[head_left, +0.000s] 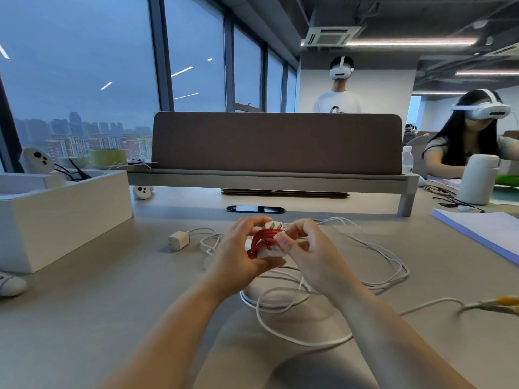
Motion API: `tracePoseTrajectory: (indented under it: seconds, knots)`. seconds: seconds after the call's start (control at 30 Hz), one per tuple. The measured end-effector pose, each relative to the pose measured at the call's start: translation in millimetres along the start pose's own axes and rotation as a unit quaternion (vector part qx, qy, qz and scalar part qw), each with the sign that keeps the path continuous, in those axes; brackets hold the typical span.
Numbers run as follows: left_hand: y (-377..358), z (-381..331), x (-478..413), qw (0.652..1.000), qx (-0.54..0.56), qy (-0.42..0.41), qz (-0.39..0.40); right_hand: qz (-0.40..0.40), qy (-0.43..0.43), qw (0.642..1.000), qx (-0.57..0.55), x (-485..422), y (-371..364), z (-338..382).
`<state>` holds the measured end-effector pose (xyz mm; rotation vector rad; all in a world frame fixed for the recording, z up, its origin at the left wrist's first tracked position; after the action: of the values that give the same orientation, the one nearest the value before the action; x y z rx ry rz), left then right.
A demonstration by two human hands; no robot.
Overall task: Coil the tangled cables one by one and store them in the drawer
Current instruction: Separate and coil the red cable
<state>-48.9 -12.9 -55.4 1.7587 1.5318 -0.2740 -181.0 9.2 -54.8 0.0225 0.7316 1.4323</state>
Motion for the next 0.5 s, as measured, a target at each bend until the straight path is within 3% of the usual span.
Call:
tracePoseTrajectory:
  seconds: [0.4, 0.5]
  knots:
    - [-5.0, 12.2, -0.5, 0.999, 0.029, 0.016, 0.021, -0.050, 0.061, 0.996, 0.051, 0.6, 6.8, 8.3]
    - [-2.9, 9.6, -0.5, 0.999, -0.031, 0.018, 0.020, -0.073, 0.084, 0.990, 0.082, 1.3, 10.9, 12.2]
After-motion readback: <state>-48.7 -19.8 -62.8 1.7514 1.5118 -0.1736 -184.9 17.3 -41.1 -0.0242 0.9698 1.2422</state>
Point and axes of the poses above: each hand's wrist, its own x-axis away from the middle knuckle, its own y-axis out of the back of the hand, z = x × y, the point moved 10 cm from there along -x, towards the middle knuckle, and after that the axes turned 6 degrees about x, right-handed, at the moved point
